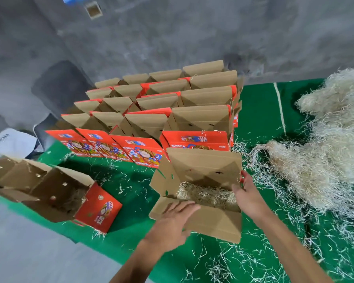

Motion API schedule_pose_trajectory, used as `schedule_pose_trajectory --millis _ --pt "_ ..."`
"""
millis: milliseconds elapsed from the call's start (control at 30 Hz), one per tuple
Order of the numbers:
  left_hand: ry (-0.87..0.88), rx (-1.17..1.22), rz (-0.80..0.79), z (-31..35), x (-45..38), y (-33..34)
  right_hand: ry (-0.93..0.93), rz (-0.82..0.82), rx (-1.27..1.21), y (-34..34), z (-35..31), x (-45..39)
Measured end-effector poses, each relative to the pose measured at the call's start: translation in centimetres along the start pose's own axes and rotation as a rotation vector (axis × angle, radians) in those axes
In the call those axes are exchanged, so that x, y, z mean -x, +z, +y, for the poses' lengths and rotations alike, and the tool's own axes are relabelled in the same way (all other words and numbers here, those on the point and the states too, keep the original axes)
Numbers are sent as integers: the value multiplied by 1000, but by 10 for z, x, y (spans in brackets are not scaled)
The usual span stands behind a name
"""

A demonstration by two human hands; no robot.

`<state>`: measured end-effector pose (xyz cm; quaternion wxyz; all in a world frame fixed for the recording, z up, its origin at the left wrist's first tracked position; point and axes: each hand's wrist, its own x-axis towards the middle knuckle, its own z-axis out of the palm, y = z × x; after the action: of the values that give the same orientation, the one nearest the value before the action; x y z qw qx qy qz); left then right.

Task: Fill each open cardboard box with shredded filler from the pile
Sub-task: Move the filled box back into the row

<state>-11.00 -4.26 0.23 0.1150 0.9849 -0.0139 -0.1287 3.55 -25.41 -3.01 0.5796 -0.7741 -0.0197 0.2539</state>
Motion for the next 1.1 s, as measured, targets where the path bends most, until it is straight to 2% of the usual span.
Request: schedule_pose_trajectory --millis 167,267,367,633,733,1000,1100 --pt "-40 -84 146 -23 1 -20 36 -72 -29 19 -1 1" --pt "-115 -100 200 -45 1 -34 74 -132 -86 40 -6 0" --pt "-169 -94 229 -64 3 -38 68 -121 -52 64 -16 -2" --pt "-75 -100 252 -101 13 -44 99 -111 219 111 -36 -17" --pt "-48 -73 290 -117 27 -45 52 -154 312 129 -42 -18" --pt "-90 -21 328 -167 83 -48 109 -316 309 199 -49 6" --pt "-125 -37 383 -184 100 -45 116 -299 254 222 -47 20"
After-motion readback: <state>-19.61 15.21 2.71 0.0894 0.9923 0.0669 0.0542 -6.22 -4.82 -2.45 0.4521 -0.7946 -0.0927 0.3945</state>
